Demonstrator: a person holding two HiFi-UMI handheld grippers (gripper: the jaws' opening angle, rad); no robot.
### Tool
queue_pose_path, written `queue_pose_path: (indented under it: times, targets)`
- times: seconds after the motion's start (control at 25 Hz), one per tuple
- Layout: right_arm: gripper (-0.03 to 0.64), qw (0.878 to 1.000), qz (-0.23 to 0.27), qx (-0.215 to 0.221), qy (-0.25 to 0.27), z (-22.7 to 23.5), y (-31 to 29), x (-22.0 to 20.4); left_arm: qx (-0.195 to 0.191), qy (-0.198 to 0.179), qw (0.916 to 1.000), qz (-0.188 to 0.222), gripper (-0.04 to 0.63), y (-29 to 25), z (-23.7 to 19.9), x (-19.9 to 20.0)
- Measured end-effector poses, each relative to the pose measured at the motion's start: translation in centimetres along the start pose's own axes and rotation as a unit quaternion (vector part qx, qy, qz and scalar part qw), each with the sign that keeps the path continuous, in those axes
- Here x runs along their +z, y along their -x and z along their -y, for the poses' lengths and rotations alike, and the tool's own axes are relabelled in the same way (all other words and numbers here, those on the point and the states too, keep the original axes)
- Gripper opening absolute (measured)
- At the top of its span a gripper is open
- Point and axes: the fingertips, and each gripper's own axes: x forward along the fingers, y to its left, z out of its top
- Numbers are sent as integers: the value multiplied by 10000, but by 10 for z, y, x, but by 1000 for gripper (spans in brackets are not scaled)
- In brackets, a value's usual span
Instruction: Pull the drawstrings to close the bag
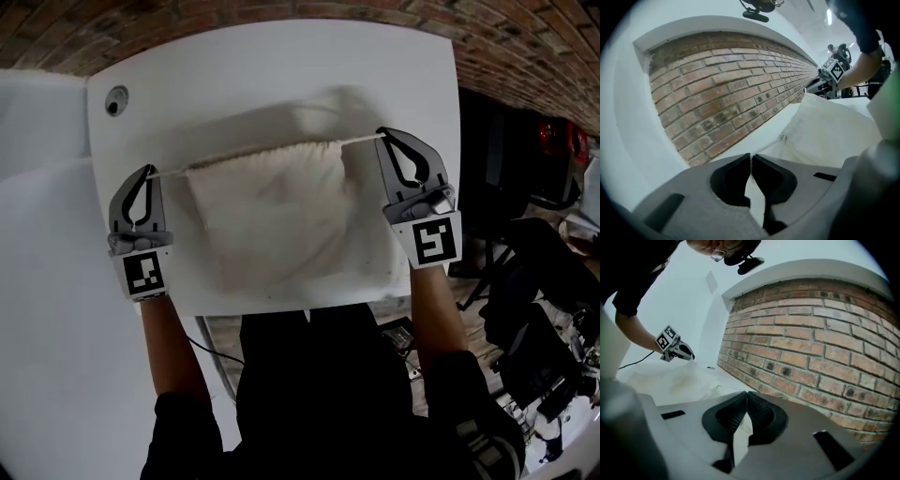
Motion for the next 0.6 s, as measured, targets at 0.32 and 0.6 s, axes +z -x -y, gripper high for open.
queue_pose_path:
  times: [0.32,0.6]
  targets:
    - [6,9975,623,-282,-198,24,38,77,285,77,9984,475,21,54,-29,71]
    - [6,9867,1482,-324,-579,39,79,165,508,235,9886,1399,20,105,-62,148]
